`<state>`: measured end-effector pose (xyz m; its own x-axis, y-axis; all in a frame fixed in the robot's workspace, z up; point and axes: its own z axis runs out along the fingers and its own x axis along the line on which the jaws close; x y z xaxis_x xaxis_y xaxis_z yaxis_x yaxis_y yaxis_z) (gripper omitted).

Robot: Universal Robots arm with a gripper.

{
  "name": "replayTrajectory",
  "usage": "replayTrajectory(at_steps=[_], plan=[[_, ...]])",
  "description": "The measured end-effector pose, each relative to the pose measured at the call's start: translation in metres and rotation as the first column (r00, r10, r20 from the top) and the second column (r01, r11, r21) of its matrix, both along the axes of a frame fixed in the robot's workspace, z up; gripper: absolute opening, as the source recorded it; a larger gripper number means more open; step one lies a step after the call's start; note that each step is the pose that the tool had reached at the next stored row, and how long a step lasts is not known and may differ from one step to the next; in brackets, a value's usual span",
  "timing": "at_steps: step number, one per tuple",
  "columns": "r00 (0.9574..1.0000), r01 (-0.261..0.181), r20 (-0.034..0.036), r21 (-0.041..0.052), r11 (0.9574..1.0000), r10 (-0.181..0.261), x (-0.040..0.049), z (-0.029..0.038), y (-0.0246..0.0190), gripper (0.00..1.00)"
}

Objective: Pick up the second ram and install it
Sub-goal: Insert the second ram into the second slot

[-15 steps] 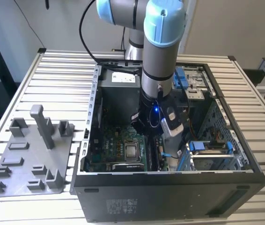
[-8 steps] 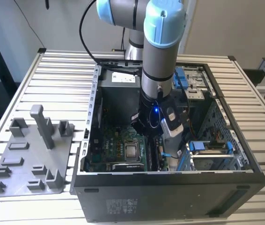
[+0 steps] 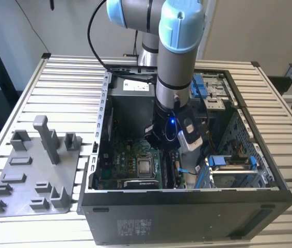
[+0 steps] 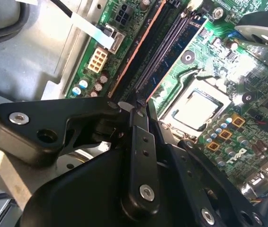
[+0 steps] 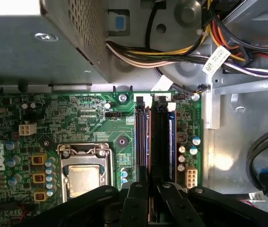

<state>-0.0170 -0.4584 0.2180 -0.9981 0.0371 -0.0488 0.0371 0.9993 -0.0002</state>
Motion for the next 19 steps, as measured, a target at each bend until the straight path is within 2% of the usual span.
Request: replayTrajectory(at_steps=[4, 6, 13, 19], plan=[[0.9998, -0.019, 0.0013, 0.0, 0.9998, 0.019, 0.0001, 0.0, 0.0, 0.14], [0.9998, -0.019, 0.0013, -0.0002, 0.9998, 0.019, 0.0001, -0.0001, 0.0, 0.14], [0.9998, -0.02, 0.0011, 0.0021, 0.9998, 0.02, 0.0003, -0.0064, -0.0003, 0.14], [0.9998, -0.02, 0.0011, 0.003, 0.9998, 0.02, 0.0003, -0.0071, -0.0003, 0.14]])
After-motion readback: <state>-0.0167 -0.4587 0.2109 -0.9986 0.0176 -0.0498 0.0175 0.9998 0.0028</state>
